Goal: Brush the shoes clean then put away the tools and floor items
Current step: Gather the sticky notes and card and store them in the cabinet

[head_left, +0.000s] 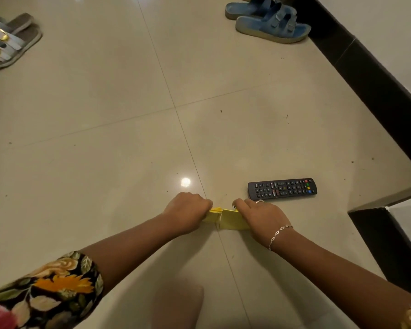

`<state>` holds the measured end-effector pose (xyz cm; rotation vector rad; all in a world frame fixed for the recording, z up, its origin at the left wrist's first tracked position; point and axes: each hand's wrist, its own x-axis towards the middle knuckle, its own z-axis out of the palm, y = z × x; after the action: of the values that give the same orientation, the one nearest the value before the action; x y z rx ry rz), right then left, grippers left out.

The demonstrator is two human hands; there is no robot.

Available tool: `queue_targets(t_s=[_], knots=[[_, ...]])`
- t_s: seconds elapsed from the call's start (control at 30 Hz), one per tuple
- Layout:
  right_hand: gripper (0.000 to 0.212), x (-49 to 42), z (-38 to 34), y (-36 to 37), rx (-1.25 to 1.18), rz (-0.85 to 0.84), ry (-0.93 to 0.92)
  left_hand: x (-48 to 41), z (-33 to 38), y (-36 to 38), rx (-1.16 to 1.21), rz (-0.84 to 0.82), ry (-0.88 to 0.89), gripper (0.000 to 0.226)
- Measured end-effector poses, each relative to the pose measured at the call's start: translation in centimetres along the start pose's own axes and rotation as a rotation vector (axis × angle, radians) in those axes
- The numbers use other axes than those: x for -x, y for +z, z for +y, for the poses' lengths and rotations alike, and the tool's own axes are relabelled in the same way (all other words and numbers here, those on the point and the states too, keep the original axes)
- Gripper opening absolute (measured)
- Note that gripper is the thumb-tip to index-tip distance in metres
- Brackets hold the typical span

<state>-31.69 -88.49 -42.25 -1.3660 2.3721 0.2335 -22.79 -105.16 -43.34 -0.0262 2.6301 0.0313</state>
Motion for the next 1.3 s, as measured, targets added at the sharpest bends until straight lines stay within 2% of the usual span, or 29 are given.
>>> queue_targets(t_s=[0.07,0.17,0.23,0.3,0.37,0.47,0.63,0.7,0.73,0.83,0.97,1.03,1.13,1.3], knots=[[0.038,-0.1,0.0,0.3,0.059,0.149,-0.056,-0.1,-0.1,-0.2,-0.066,0.018,0.021,0.015],[0.025,0.0,0.5,0.3,0.104,0.263,-0.103,-0.1,-0.4,-0.9,-0.054,-0.043,0.011,0.017],[0.031,0.7,1.1,-0.3,0.087,0.285,-0.101,0.4,-0.1,-1.6,-0.021,-0.043,-0.034,0.018],[0.026,2.3,1.9,-2.5,0.063,0.307,-0.088,1.0,0.3,-2.9,0.053,-0.059,-0.119,0.017],[0.044,4.6,2.5,-5.0,-0.004,0.346,-0.028,2.2,1.3,-5.1,0.133,-0.078,-0.158,0.017],[0.051,9.3,2.3,-10.1,-0.082,0.398,0.080,5.0,2.8,-10.6,0.129,-0.103,-0.087,0.020],[0.035,19.0,-1.0,-21.2,-0.111,0.441,0.167,14.3,4.0,-24.2,0.261,-0.033,-0.068,0.020],[0.036,23.8,-2.8,-26.5,-0.130,0.456,0.210,19.4,5.1,-29.8,0.353,-0.012,-0.093,0.018],[0.042,26.3,-3.7,-29.2,-0.157,0.452,0.228,22.3,5.8,-32.3,0.404,-0.009,-0.111,0.018],[0.080,33.7,-6.1,-36.3,-0.236,0.419,0.315,30.8,8.4,-39.4,0.533,0.020,-0.168,0.020],[0.087,42.7,-8.5,-44.1,-0.223,0.474,0.385,39.8,12.1,-47.1,0.663,0.105,-0.214,0.018],[0.087,46.4,-9.7,-46.0,-0.214,0.523,0.421,42.6,13.7,-49.4,0.677,0.157,-0.180,0.016],[0.087,51.3,-11.8,-47.3,-0.177,0.584,0.531,45.2,16.4,-51.3,0.636,0.206,-0.037,0.028],[0.086,58.9,-17.4,-45.6,-0.166,0.576,0.776,49.3,20.8,-50.6,0.480,0.158,0.221,0.039]])
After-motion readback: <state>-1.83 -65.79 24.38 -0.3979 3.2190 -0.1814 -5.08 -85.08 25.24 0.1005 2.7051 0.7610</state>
